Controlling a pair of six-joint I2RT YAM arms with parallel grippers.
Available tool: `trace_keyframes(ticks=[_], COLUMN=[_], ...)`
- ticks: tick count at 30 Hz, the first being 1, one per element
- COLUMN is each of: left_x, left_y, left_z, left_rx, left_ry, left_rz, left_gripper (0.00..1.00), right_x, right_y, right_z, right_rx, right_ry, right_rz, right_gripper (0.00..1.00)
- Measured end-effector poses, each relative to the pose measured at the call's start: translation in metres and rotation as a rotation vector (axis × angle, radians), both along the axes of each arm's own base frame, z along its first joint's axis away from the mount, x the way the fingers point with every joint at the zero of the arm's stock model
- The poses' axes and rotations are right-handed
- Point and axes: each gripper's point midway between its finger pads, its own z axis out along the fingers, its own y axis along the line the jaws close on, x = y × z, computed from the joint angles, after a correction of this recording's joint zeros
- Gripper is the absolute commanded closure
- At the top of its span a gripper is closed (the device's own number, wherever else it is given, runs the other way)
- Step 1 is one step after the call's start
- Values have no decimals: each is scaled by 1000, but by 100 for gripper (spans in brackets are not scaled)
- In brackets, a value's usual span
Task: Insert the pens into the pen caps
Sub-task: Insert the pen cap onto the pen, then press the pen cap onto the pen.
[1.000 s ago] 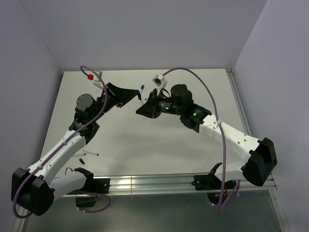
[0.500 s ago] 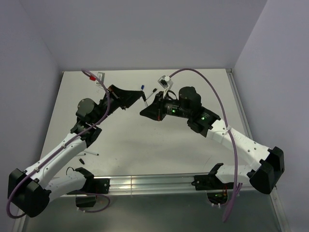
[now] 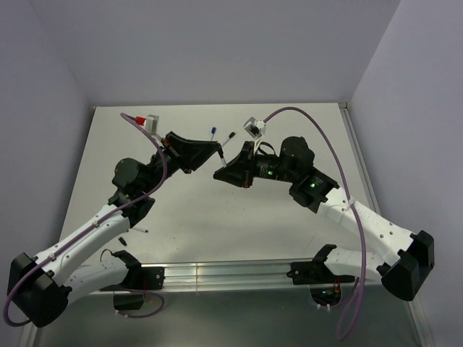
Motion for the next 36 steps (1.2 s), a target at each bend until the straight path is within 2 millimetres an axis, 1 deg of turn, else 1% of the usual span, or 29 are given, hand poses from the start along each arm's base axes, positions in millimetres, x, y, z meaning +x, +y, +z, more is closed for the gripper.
trace_keyframes(ticks=[7,14,25,30,36], left_x=[-17,-30,-44,-48,-54], left_y=[-7,-13,-17,-20,-24], left_z=[11,15,13,7,10], left_rx=[-20,-28,-5,5,-8], left_ry=[-79,-126,-193,-205,-235], left_rz=[-31,-62,-68,-66,-51], left_gripper=[100,100,100,100,100], right_x=[-13,-25,-37,-44,-51], right_y=[-4,-8,-11,-12,-14], right_z=[10,14,13,9,15], right_rx=[41,65,83,86,118], right_ry=[-45,-74,-98,-91,-81], right_rz=[46,86,134,157,198], right_gripper=[100,100,100,100,100])
